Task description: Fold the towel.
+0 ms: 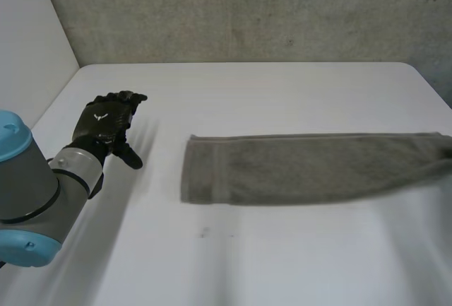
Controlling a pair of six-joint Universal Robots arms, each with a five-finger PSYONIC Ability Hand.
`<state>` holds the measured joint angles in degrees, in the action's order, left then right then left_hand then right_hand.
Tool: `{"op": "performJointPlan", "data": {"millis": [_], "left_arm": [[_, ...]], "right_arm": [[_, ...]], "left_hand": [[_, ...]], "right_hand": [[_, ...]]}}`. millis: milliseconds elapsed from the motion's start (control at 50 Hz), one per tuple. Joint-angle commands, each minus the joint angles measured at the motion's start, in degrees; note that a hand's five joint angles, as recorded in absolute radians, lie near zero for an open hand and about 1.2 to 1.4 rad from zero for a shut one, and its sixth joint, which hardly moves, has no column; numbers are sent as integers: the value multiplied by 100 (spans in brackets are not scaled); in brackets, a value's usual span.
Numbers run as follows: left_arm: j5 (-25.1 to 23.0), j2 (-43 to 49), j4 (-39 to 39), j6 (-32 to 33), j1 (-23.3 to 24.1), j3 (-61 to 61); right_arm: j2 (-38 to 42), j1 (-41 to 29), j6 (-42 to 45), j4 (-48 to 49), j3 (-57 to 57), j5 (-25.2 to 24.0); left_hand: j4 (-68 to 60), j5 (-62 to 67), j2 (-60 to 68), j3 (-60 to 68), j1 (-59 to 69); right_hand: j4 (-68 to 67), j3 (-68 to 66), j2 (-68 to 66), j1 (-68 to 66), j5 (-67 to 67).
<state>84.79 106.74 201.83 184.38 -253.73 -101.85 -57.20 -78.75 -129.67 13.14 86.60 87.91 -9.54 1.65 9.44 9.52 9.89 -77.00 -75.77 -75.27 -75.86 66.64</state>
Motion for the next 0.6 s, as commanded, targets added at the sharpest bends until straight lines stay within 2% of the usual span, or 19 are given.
{"op": "performJointPlan", "data": {"millis": [20, 40, 80, 100, 140, 160, 180, 200, 240, 260, 300, 320, 360, 460, 580, 600], "left_arm": [[3, 4, -4, -7, -19, -2], [3, 4, -4, 1, -27, -10], [3, 4, -4, -7, -28, -11], [3, 4, -4, 1, -28, -11], [3, 4, -4, -7, -28, -19], [3, 4, -4, 1, -28, -19], [3, 4, -4, 1, -28, -19], [3, 4, 5, 1, -28, -45], [3, 4, 5, 1, -28, -63], [3, 4, 5, 1, -28, -72], [3, 4, 5, 1, -28, -72], [3, 4, 5, 1, -28, -72], [-6, 4, 5, 1, -28, -81], [-6, 4, 5, 1, -28, -81], [-6, 4, 5, 1, -28, -98], [3, 4, 5, 1, -19, -98]], "right_arm": [[-632, -901, -56, -49, -283, -46], [-634, -906, -59, -49, -284, -46], [-740, -1780, -566, 4, -380, -72], [-740, -1784, -568, 4, -380, -72], [-679, -2703, -831, 48, -564, -63], [-678, -2707, -832, 48, -565, -63], [-591, -3195, -849, 83, -687, -72], [-591, -3199, -850, 83, -688, -72], [-188, -4118, -858, 205, -950, -159], [-186, -4122, -858, 206, -952, -160], [268, -4805, -885, 302, -1214, -326], [271, -4808, -885, 303, -1215, -327], [778, -5306, -850, 320, -1451, -484], [1376, -5773, -902, 250, -1681, -476], [1466, -5898, -929, 171, -1620, -485], [1362, -5889, -946, 136, -1594, -485]], "left_hand": [[-46, -165, 56, 48, 11], [-46, -165, 56, 48, 11], [-46, -165, 56, 48, 11], [-46, -165, 56, 48, 11], [-46, -165, 56, 48, 11], [-46, -165, 56, 48, 11], [-46, -165, 56, 48, 11], [-46, -165, 56, 48, 11], [-46, -165, 56, 48, 11], [-46, -165, 56, 48, 11], [-46, -165, 56, 48, 11], [-46, -165, 56, 48, 11], [-46, -165, 56, 48, 11], [-46, -165, 56, 48, 11], [-46, -165, 56, 48, 11], [-46, -165, 56, 48, 11]], "right_hand": [[-300, -423, -473, -414, 336], [-300, -423, -473, -414, 336], [-300, -423, -473, -414, 336], [-300, -423, -473, -414, 336], [-300, -423, -473, -414, 336], [-300, -423, -473, -414, 336], [-300, -423, -473, -414, 336], [-300, -423, -473, -414, 336], [-300, -423, -473, -414, 336], [-300, -423, -473, -414, 336], [-300, -423, -473, -414, 336], [-300, -423, -473, -414, 336], [-300, -423, -473, -414, 336], [-300, -423, -473, -414, 336], [-300, -423, -473, -414, 336], [410, 287, 237, 296, -374]]}}
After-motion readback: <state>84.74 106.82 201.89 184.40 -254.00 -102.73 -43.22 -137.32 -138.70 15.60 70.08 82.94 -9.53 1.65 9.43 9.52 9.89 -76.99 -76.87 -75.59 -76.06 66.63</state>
